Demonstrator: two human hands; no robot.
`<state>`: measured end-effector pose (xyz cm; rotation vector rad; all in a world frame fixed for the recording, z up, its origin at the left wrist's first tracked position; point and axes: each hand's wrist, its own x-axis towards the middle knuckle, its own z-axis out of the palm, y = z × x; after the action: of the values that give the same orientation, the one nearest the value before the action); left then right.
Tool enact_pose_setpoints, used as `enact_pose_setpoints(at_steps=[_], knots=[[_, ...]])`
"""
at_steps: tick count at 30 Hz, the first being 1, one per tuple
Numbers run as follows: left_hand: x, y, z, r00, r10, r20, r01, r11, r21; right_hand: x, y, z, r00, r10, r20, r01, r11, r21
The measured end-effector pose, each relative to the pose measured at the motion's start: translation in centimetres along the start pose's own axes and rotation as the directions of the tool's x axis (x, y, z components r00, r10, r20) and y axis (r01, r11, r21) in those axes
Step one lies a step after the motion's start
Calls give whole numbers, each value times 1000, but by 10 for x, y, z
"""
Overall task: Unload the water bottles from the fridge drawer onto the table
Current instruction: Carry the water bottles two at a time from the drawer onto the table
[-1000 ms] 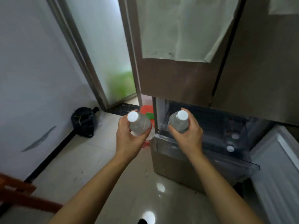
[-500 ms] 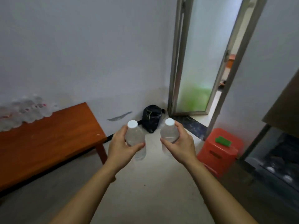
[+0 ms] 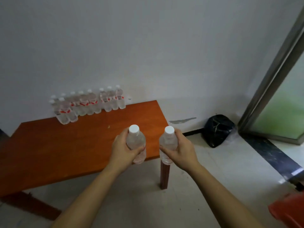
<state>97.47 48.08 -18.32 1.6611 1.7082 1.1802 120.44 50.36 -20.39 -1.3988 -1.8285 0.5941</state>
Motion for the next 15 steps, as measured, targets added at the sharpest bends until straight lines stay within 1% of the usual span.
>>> enact_pose_setpoints(at_steps=[6, 11, 13, 15], knots=[[83, -60, -20, 992, -107, -72, 108, 994, 7, 111, 12, 83, 989, -67, 135, 59, 997, 57], [159, -90, -43, 965, -222, -143, 230, 972, 43, 222, 16, 145, 930, -109, 351, 101, 994, 40], [187, -100, -57, 957, -220, -187, 236, 970, 67, 266, 6, 164, 904, -147, 401, 145, 989, 37], [211, -112, -72, 950, -186, -253, 220, 968, 118, 302, -6, 185, 873, -194, 447, 213, 977, 9]])
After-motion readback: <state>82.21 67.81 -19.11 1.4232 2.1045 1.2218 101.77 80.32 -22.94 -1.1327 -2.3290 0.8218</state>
